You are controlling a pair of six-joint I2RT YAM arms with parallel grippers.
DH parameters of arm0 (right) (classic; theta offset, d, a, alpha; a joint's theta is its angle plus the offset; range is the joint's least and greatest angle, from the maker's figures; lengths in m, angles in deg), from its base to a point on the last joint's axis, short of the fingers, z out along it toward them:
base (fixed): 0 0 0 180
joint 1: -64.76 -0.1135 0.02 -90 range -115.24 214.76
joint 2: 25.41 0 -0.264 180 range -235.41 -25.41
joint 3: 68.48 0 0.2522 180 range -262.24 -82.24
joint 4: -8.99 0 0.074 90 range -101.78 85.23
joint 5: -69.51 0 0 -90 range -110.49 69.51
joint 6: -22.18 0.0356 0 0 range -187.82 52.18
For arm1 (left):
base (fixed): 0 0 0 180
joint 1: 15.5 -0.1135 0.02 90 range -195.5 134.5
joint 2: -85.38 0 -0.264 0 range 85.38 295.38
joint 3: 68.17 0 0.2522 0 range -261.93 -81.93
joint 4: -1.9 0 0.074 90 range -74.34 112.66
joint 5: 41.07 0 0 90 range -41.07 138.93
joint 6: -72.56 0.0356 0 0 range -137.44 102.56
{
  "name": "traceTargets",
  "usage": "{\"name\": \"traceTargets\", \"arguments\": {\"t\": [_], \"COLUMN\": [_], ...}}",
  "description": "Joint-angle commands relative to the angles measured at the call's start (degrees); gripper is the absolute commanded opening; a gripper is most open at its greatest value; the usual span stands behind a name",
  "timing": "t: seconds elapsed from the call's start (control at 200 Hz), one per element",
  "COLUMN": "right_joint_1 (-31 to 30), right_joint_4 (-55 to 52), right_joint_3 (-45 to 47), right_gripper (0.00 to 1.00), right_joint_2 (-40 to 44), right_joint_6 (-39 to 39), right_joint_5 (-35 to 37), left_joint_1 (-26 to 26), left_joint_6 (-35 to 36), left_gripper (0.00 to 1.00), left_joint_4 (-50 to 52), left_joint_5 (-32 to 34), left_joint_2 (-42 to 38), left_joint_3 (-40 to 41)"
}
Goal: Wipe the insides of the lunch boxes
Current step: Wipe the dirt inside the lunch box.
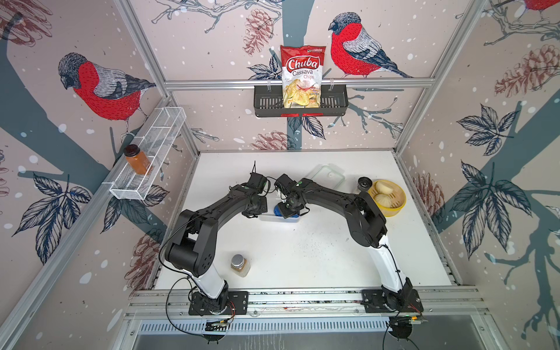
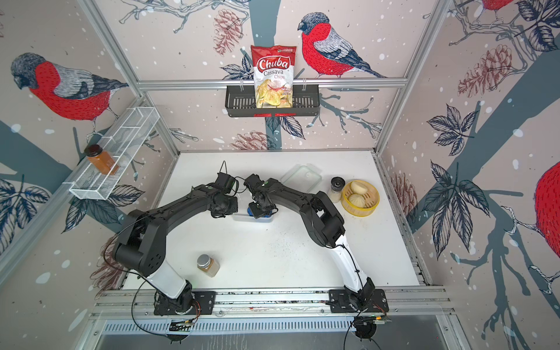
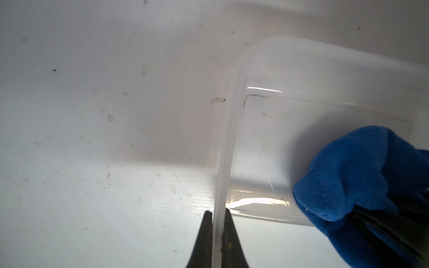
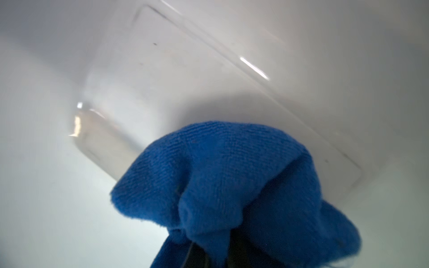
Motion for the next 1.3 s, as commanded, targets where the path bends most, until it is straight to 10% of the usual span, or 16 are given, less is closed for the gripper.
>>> {"name": "traceTargets", "arguments": {"t": [0.0,0.5,1.296], "right_joint_1": [0.0,5.69,2.58], "right_joint_4": [-9.49,-3.12,9.31], "right_joint_3": [-1.04,-17.47,-25.42], "right_gripper": [0.0,0.0,0.0], "right_joint_2": [-0.53,-9.35,-19.02], "right_joint_6": [-0.34,5.76,8.37], "right_joint_5": [12.09,15.91,-21.96], "left_joint_1": [-0.16,2.01,3.71], "left_joint_6": [-2.33,-1.23,-0.72], "left_gripper": [0.0,0.0,0.0], "left_joint_4": [-3.89,-4.96,-4.79], "left_joint_5": [3.87,1.58,0.6], "left_joint_2": [0.26,0.46,4.32], "left_joint_3": [-0.47,-0.49,-2.83]}}
